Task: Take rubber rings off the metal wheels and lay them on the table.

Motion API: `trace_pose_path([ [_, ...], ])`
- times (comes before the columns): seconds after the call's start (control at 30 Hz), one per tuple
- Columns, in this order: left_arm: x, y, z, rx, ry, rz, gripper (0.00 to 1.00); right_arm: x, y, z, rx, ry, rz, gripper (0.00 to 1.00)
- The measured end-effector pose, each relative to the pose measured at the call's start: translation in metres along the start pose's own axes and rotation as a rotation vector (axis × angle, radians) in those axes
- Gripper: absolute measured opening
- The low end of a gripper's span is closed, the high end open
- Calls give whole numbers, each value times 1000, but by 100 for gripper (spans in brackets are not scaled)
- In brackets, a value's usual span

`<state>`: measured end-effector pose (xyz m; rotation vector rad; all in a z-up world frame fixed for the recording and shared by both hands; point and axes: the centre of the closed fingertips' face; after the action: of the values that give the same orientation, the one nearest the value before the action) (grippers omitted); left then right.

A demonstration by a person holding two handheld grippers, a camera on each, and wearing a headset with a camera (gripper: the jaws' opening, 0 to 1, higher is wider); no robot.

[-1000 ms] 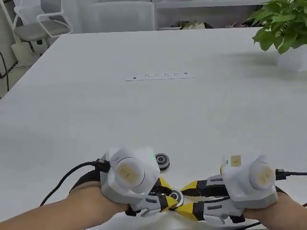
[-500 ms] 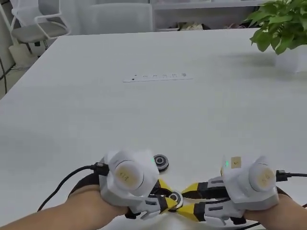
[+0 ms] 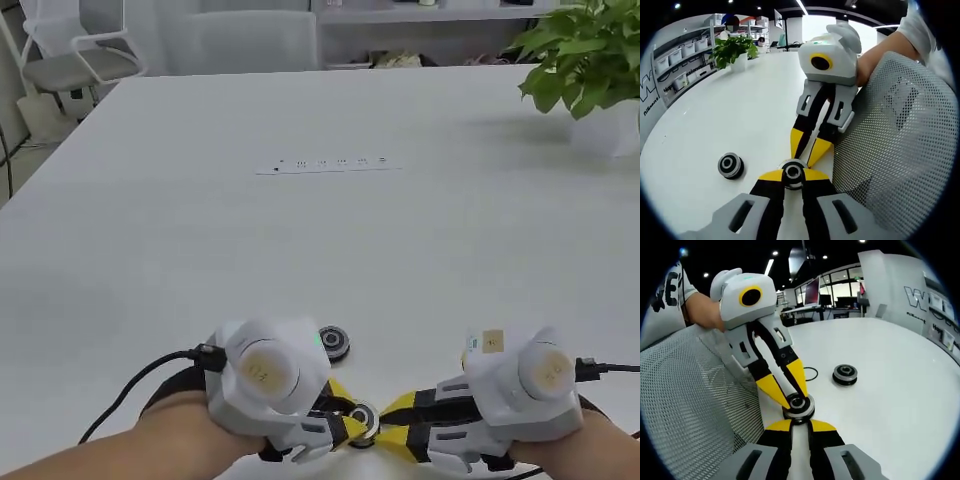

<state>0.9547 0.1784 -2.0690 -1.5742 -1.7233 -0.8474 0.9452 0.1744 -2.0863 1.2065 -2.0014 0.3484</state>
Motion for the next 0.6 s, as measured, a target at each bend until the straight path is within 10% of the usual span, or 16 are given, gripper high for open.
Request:
trace_pose_path([
  [0.6,0,1,0,4,-3,-10,8,3,-9,0,-210,-68,-11,0],
])
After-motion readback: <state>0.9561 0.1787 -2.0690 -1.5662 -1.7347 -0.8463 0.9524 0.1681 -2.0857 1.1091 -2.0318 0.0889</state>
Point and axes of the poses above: the centre of the closed fingertips' face, and the gripper's own axes: x roughly backward along the fingers, y roughly to its left, z roughly out of its underside, and after that the axes turned 12 degrees about y, right-handed
